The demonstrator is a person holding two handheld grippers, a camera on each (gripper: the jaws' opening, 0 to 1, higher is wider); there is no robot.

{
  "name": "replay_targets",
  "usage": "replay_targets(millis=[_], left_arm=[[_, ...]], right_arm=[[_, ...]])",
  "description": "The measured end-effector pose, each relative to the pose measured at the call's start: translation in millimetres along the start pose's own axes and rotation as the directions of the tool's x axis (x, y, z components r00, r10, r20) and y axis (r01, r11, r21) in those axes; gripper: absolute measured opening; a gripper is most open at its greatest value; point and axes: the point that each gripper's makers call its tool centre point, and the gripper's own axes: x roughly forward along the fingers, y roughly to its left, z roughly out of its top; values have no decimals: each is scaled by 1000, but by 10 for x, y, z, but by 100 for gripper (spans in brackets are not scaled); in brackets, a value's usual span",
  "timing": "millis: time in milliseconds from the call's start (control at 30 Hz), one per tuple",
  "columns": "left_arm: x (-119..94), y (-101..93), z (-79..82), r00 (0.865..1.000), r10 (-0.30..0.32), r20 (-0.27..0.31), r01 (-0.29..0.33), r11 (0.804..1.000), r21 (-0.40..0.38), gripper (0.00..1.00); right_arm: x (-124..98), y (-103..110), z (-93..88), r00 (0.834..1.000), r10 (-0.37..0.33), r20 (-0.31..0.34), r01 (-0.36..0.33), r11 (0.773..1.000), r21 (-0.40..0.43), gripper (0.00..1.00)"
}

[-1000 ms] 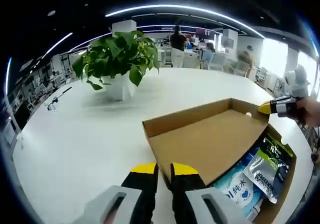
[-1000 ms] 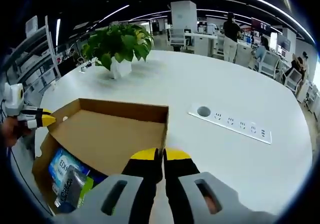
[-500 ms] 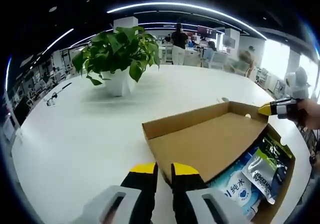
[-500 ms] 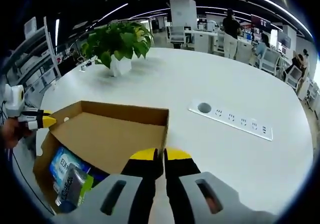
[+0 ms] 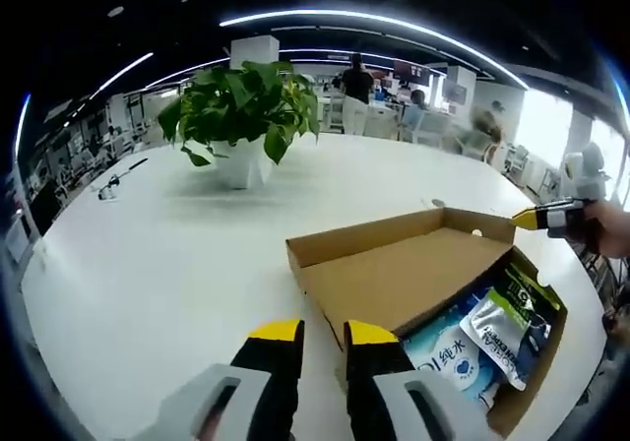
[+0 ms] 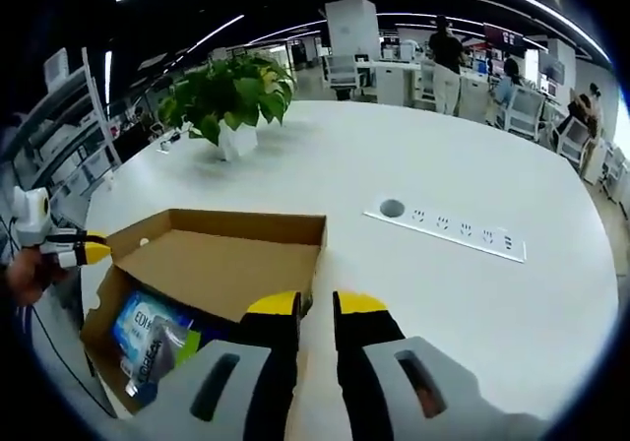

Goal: Operate the shoe box by opening the lid, removing the specified soft item, and placing it in the target area until the item is outside and the box remains undamaged.

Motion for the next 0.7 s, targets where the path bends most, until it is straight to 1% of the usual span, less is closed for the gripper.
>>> replay_targets(millis=[300, 333, 500, 700], left_arm=[[-283, -75, -102, 1000, -6, 10, 6, 1000, -5, 17], [-336, -106, -138, 1000, -9, 9, 9, 1000, -4, 17], [-441, -189, -260, 1000, -23, -1, 23, 1000, -2, 17], [-541, -313, -365, 999, -39, -7, 39, 999, 2, 17]], right_arm=[[-331, -39, -159, 1000, -19, 18, 18, 1000, 23, 11], [-383, -63, -213, 999, -25, 21, 25, 999, 25, 11], [-549, -121, -404, 999, -37, 20, 35, 998, 59, 12], [-773, -137, -575, 999, -47, 28, 45, 996, 72, 12]])
